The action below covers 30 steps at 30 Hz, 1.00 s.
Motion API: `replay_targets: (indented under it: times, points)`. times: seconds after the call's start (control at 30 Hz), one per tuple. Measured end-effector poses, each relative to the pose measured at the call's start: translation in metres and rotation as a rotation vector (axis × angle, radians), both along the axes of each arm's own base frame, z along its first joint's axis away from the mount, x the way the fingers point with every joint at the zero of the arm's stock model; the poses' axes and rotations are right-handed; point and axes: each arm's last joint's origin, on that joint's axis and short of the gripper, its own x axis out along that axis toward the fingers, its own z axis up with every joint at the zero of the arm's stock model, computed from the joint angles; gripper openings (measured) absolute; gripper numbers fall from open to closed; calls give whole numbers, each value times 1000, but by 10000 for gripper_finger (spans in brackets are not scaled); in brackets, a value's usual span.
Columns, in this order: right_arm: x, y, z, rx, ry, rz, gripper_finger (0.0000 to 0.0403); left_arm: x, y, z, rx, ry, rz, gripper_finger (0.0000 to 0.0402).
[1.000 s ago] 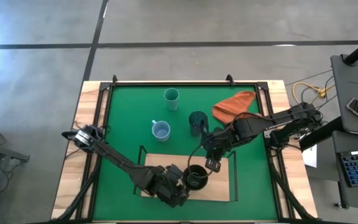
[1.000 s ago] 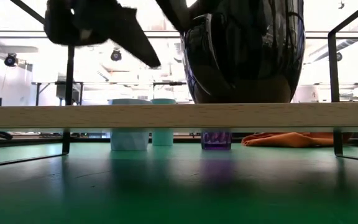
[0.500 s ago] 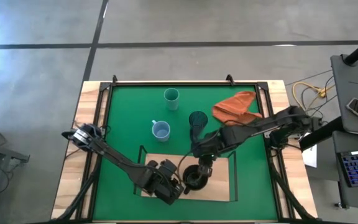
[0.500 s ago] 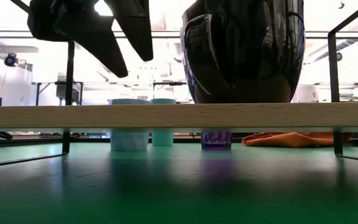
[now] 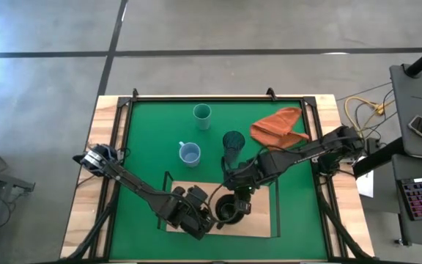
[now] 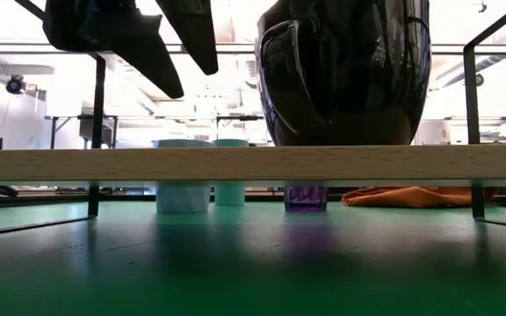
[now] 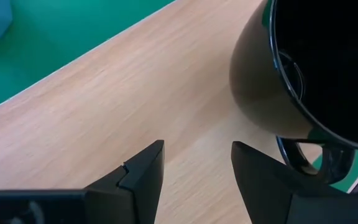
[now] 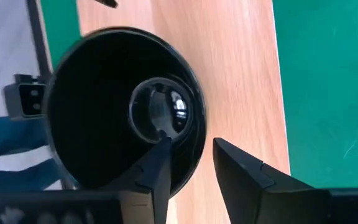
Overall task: Stack small to large cups/mugs on shelf
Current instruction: Put the black mug on the shelf
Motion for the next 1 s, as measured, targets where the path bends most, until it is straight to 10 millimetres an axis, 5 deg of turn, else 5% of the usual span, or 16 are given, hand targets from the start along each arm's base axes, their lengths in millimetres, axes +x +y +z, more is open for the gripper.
replay_targets:
  times: [0.37,0.73,1.0]
  points:
    - [7,4,-20,-14,56,7,88,0,0,0,0,-2,3,173]
    - [-8,-1,-21,-65,194,69,23,0,0,0,-2,4,-5,173]
    - [-14,0,-19,-42,232,97,24,-1,1,0,2,10,-6,173]
